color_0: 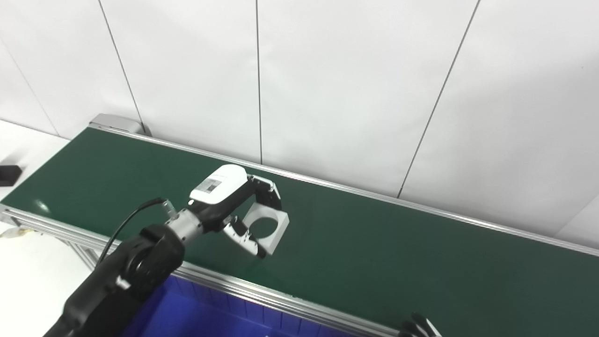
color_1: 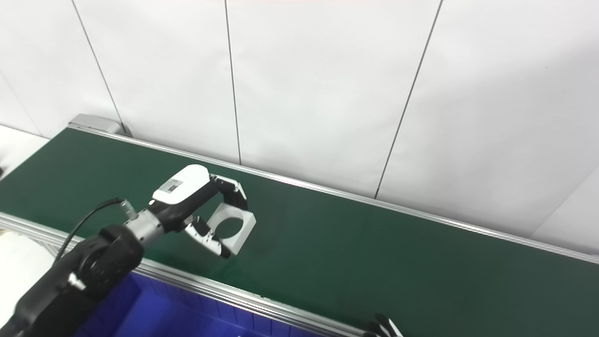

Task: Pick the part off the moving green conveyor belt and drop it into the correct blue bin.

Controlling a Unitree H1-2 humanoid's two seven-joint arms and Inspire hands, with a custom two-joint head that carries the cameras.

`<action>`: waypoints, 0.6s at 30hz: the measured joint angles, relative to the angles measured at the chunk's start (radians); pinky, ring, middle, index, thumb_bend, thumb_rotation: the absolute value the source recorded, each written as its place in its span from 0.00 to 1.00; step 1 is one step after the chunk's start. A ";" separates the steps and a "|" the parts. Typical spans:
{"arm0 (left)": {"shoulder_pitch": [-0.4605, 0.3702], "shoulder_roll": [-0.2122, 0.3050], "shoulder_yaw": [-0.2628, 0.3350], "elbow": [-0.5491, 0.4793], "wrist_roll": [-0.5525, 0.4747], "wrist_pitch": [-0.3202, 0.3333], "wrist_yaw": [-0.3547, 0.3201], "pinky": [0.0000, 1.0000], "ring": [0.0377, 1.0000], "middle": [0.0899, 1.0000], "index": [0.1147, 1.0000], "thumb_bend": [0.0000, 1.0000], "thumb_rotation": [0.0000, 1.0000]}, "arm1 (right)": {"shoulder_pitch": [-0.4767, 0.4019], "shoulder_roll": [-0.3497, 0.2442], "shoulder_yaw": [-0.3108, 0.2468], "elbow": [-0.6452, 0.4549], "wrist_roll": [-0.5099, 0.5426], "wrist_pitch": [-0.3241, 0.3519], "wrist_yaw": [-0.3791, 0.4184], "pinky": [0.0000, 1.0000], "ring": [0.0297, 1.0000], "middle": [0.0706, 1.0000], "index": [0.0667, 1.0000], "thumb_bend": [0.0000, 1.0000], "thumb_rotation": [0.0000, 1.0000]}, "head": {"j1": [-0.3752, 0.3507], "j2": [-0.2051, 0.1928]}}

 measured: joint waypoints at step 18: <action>0.193 -0.019 0.082 -0.262 -0.063 0.034 -0.065 0.56 0.48 0.42 0.43 0.52 0.00 | 0.014 -0.016 -0.047 -0.088 0.025 0.000 0.039 0.69 0.76 0.81 0.86 0.61 0.88 | 0.041 0.175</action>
